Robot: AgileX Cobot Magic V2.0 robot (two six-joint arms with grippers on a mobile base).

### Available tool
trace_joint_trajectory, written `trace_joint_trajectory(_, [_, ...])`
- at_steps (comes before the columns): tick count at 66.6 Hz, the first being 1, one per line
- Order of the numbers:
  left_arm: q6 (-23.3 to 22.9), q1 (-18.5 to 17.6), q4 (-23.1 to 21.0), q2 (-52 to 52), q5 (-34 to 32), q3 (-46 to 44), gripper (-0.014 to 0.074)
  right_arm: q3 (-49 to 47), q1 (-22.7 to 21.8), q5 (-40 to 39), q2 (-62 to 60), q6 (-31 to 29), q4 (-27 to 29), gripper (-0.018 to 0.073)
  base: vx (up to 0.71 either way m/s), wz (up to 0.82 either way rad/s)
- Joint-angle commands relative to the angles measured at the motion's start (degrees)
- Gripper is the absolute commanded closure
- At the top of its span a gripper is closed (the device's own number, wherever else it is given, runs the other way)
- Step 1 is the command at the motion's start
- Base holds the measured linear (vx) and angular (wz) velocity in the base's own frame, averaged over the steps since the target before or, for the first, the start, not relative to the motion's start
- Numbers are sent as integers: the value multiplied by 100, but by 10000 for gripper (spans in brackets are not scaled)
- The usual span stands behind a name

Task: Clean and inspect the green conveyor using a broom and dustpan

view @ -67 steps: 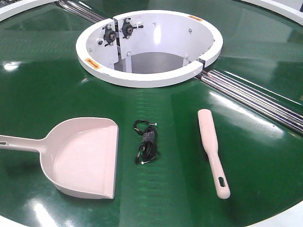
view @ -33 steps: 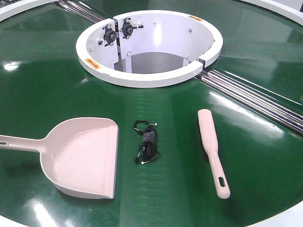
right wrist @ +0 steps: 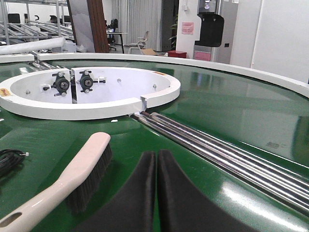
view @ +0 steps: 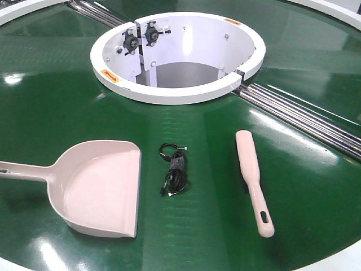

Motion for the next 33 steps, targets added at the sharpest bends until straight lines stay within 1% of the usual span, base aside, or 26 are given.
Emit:
trace_joint_trajectory(1, [371,2,387,611,474,-836,45,18,-30,-430,-61,0,-36,568,0,0])
trace_joint_trajectory(5, [802,2,406,1107,909,-1298,55,18,-30,-430,-61,0,-36,568,0,0])
trace_joint_trajectory(9, [1262,2,348,1552,1181,-1671,69,18,-30,-430,-61,0,-36,568,0,0])
trace_joint_trajectory(18, [2226,2,76,2525,1761,-2375,108,18,-30,-430,-61,0,-36,568,0,0])
trace_joint_trajectory(23, [2632,2,-34,3028,2070,-2681,111,18,-30,-430,-61,0,-36,568,0,0])
trace_joint_trajectory(29, [3099,2,-35,3514,2100,-2829,111,18,-30,-430,-61,0,-36,568,0,0])
trace_joint_trajectory(33, [3680,-3,-35,3785,2020,-2834,111,18,-30,-430,-61,0,-36,568,0,0])
